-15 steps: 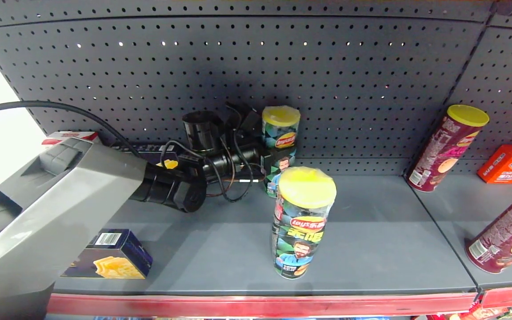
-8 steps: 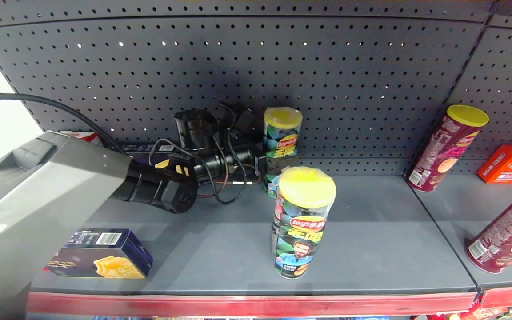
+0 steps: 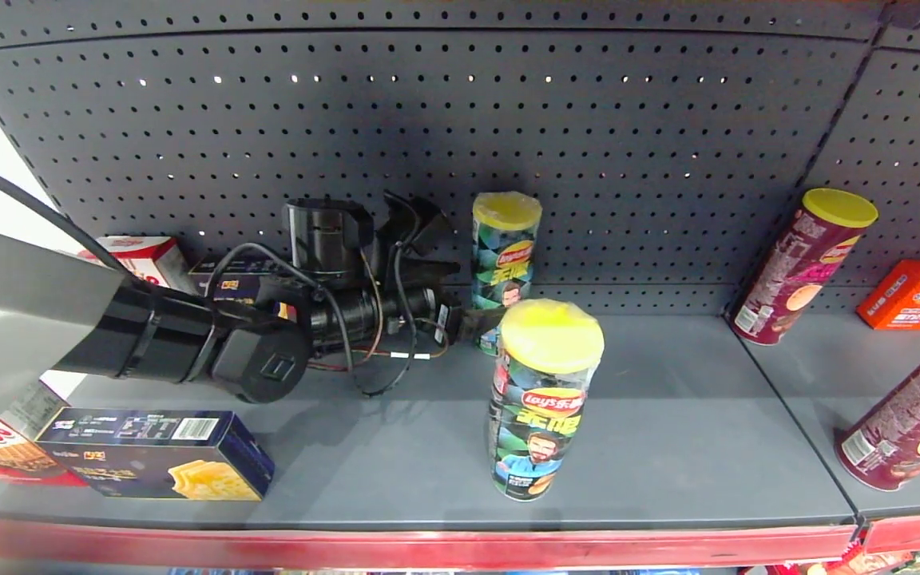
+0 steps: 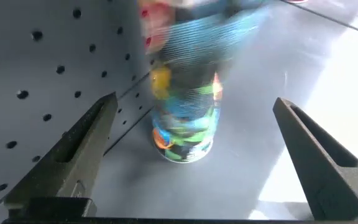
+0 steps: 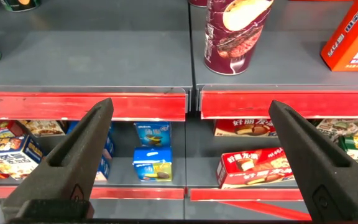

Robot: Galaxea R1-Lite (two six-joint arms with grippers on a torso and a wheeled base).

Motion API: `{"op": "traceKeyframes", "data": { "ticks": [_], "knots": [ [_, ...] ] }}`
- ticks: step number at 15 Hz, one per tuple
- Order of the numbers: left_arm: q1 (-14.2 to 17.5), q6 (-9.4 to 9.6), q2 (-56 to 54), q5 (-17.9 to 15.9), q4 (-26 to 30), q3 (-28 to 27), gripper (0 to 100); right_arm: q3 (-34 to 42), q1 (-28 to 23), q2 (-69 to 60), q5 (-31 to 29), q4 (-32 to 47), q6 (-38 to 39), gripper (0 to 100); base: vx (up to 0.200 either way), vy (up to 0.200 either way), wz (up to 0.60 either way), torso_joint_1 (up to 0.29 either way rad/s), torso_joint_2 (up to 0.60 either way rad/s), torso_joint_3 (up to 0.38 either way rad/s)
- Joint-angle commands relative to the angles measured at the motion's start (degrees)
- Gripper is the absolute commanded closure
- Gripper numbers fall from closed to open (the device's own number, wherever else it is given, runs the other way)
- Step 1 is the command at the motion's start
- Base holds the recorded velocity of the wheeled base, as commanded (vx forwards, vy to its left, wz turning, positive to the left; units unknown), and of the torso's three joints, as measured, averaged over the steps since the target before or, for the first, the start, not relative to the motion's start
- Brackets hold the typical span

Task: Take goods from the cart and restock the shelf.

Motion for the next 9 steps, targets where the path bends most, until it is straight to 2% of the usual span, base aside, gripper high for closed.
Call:
{"op": "traceKeyframes", "data": {
  "ticks": [1,2,6,9],
  "knots": [
    [0.1,0.13,-1.5,1.6,0.0,0.0,0,0.0,0.1,0.1,0.0,0.0,0.0,0,0.0,0.0,0.0,0.0,0.0,0.0],
    [0.1,0.57,-1.4,4.2,0.0,0.0,0,0.0,0.0,0.1,0.0,0.0,0.0,0,0.0,0.0,0.0,0.0,0.0,0.0],
    [0.5,2.68,-1.3,8.5,2.0,-0.3,0,0.0,0.0,0.1,0.0,0.0,0.0,0,0.0,0.0,0.0,0.0,0.0,0.0],
    [0.5,2.94,-1.1,10.3,2.1,-0.4,0,0.0,0.0,0.1,0.0,0.0,0.0,0,0.0,0.0,0.0,0.0,0.0,0.0]
  ]
}}
